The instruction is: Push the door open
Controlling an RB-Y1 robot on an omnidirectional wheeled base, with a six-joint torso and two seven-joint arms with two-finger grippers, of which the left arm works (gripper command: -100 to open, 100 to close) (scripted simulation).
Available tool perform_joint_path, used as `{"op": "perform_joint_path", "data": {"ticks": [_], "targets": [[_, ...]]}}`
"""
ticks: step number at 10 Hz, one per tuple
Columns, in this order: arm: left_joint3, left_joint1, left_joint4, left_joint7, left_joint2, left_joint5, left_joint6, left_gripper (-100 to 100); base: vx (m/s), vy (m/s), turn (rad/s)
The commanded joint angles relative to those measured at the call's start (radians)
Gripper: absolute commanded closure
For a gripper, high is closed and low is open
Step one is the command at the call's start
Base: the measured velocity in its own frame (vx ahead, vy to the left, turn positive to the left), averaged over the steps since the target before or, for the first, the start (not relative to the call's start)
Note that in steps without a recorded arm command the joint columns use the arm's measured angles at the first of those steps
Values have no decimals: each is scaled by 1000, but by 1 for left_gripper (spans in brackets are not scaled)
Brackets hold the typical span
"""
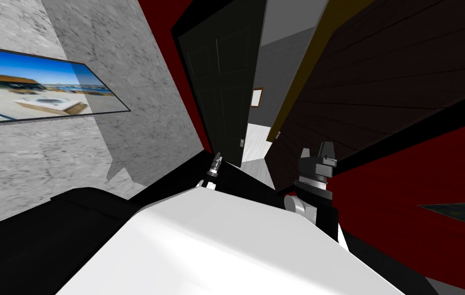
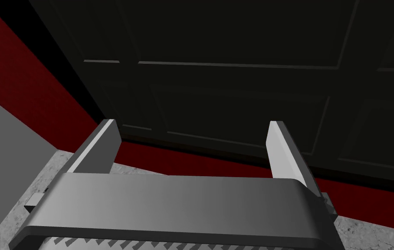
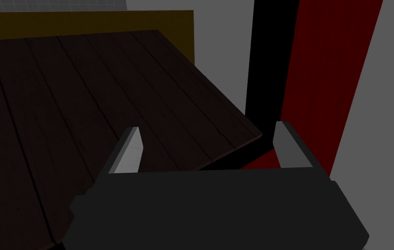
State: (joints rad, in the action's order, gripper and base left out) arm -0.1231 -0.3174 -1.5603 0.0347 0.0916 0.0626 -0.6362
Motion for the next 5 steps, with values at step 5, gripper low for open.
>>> {"op": "perform_joint_path", "data": {"ticks": [5], "targets": [[-24, 32, 121, 5, -2, -1, -19, -100, 98, 15, -62]]}}
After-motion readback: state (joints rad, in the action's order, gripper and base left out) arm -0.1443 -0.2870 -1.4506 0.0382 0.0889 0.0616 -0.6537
